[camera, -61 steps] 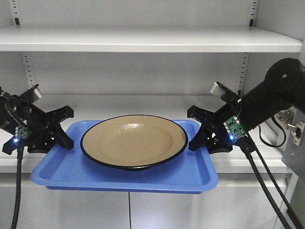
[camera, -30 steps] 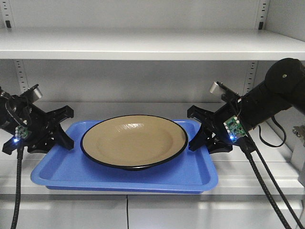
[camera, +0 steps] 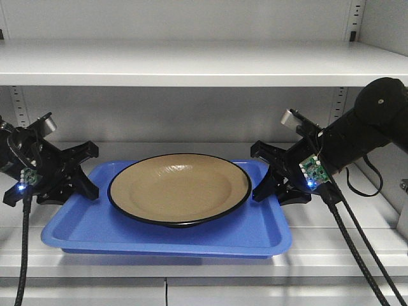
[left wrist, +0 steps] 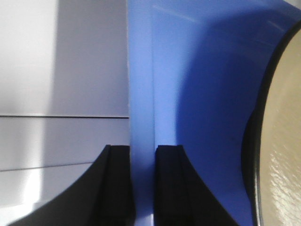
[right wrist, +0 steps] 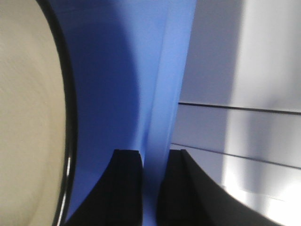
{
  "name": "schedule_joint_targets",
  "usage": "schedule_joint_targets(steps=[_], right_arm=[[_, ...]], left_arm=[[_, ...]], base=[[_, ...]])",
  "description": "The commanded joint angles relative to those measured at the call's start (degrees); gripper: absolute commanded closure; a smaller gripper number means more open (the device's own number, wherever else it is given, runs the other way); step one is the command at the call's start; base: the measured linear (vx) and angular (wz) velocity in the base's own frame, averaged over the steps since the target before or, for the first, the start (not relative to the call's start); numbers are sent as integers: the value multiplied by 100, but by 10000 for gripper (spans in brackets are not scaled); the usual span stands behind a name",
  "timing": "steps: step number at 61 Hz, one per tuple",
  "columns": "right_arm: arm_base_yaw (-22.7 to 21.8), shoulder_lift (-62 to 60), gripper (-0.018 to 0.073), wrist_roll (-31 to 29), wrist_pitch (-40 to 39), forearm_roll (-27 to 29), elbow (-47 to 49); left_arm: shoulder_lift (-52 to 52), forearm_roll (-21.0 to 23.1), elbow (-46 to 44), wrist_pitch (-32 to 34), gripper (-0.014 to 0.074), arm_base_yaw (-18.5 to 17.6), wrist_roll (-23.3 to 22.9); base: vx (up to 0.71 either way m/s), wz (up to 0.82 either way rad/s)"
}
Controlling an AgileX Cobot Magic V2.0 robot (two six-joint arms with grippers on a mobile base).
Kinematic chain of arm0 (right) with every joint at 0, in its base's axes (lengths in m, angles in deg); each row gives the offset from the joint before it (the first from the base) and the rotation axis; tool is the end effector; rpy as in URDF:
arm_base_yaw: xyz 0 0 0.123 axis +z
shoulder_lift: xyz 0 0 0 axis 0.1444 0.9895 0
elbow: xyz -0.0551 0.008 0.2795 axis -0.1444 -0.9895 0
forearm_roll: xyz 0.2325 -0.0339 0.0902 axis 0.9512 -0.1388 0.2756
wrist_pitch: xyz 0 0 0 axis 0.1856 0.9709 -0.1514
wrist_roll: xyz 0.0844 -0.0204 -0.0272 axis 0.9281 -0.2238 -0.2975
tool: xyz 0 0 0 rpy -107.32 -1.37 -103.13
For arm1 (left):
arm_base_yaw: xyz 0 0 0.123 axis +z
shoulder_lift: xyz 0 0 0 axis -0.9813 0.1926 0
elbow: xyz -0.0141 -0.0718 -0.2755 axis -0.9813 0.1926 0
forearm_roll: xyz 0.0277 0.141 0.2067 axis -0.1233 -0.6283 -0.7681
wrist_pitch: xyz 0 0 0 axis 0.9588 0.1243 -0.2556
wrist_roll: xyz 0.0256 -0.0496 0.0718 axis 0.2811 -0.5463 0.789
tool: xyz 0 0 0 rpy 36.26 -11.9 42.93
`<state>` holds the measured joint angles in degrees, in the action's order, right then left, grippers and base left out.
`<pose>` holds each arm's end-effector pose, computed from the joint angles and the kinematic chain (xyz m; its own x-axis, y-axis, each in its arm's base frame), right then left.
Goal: Place disk in tray to left cabinet
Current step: 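Carry the blue tray with both grippers over the lower cabinet shelf, then lower the tray onto the shelf and open both grippers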
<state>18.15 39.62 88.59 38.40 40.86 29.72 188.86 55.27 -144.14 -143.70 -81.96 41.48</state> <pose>0.4038 0.1164 0.3520 -0.9490 0.0930 -0.3013 -0.0973 0.8225 0.5604 0.3956 -0.0665 0.3597 -0.9273 -0.1857 -0.3250 0.0255 0.8349 -0.5498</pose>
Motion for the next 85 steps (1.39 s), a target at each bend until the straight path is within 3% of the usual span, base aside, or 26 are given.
schedule_joint_targets(steps=[1, 42, 64, 71, 85], right_arm=[[214, -367, 551, -100, -220, 1493, 228], [214, -367, 551, -100, -373, 1483, 228], [214, -143, 550, -100, -1255, 1202, 228], [214, 56, 547, -100, -1478, 1210, 228], [214, 318, 547, -100, -1900, 1203, 228]], left_arm=[[-357, 1533, -219, -79, 596, -248, -93], [-357, 1533, -219, -1, 596, -248, -93], [-346, 1322, -216, 1141, 596, -248, -93], [-339, 926, -216, 1623, 596, -248, -93], [-88, 758, -216, 1863, 596, -248, -93]], base=[[3, -1], [0, 0], [0, 0], [0, 0], [0, 0]])
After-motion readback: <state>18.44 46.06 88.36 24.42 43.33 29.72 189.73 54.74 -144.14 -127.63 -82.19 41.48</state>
